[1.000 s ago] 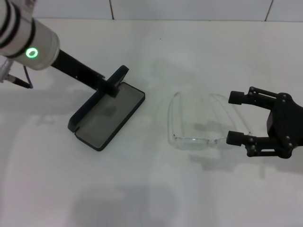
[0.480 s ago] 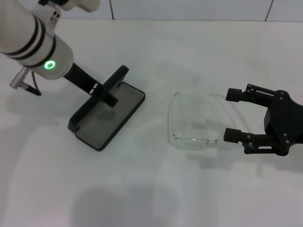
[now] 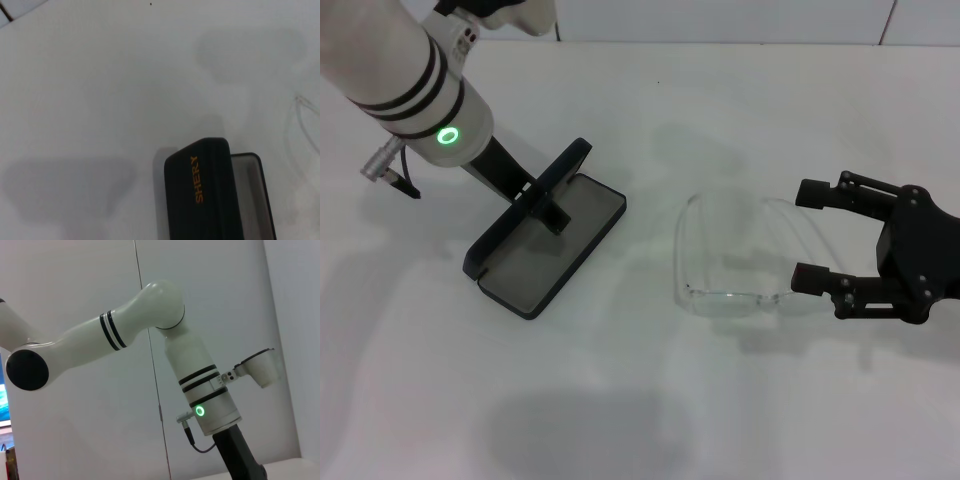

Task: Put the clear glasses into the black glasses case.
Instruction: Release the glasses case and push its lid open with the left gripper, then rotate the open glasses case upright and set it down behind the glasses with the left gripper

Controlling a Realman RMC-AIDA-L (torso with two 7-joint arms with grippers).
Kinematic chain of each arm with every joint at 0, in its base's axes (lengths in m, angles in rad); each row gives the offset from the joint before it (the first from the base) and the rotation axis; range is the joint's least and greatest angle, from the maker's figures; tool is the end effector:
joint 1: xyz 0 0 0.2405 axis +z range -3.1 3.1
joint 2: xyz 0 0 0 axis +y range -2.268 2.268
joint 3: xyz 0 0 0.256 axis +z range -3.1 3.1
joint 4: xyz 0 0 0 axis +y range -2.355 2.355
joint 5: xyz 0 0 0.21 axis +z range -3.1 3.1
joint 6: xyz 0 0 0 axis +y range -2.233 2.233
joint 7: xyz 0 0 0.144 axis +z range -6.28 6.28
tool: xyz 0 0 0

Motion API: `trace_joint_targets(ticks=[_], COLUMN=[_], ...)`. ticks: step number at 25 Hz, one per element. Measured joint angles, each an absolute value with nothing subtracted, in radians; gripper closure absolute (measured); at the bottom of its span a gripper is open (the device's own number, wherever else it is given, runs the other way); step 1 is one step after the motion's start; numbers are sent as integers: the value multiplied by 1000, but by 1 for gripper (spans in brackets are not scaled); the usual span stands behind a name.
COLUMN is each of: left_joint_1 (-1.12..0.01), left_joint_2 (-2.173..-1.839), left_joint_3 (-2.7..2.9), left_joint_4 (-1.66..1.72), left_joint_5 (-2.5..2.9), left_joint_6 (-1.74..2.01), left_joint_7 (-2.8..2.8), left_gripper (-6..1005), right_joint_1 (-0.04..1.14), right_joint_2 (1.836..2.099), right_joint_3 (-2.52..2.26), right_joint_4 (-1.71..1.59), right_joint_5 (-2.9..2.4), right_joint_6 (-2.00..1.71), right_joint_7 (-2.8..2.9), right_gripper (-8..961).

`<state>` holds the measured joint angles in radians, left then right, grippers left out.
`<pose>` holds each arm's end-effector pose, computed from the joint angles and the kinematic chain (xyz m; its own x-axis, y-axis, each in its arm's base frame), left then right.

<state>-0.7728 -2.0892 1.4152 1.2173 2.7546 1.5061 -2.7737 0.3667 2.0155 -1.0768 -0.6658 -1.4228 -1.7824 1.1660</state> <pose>-0.1578 0.3860 -0.0109 0.6502 0.7300 -0.2104 0.5294 -0.6340 -0.5637 0.2352 0.2812 0.0189 0.6668 -0.0744 -0.7415 -0.1977 -0.9770 -0.0797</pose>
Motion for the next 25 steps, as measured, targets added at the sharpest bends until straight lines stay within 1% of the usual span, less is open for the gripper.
trace_joint_targets(ticks=[11,16,22,25], left_joint_1=[-771,-772,-771,-768], left_joint_2=[-2089,-2089,-2089,-2089], left_joint_3=[1465,1469,1474,1474], left_joint_4=[1214,1221,1217,1220], left_joint_5=[2759,2777,2779,2778], left_joint_6=[1486,1476,1472,1472], left_joint_7=[-2769,-2769,-2768,-2764], left_gripper=[182,358,594,730], right_joint_1=[368,368,367,367], right_joint_2=[2016,2016,2017,2017], right_joint_3=[-1077,-1077,-1077,-1077], right_joint_4=[-651,-648,-647,-647], right_joint_5=[-1422,-1422,-1421,-1422], right_joint_6=[-1779,-1778,-1776,-1776], right_joint_7=[1141,1136,1132,1132], right_gripper=[81,81,81,81])
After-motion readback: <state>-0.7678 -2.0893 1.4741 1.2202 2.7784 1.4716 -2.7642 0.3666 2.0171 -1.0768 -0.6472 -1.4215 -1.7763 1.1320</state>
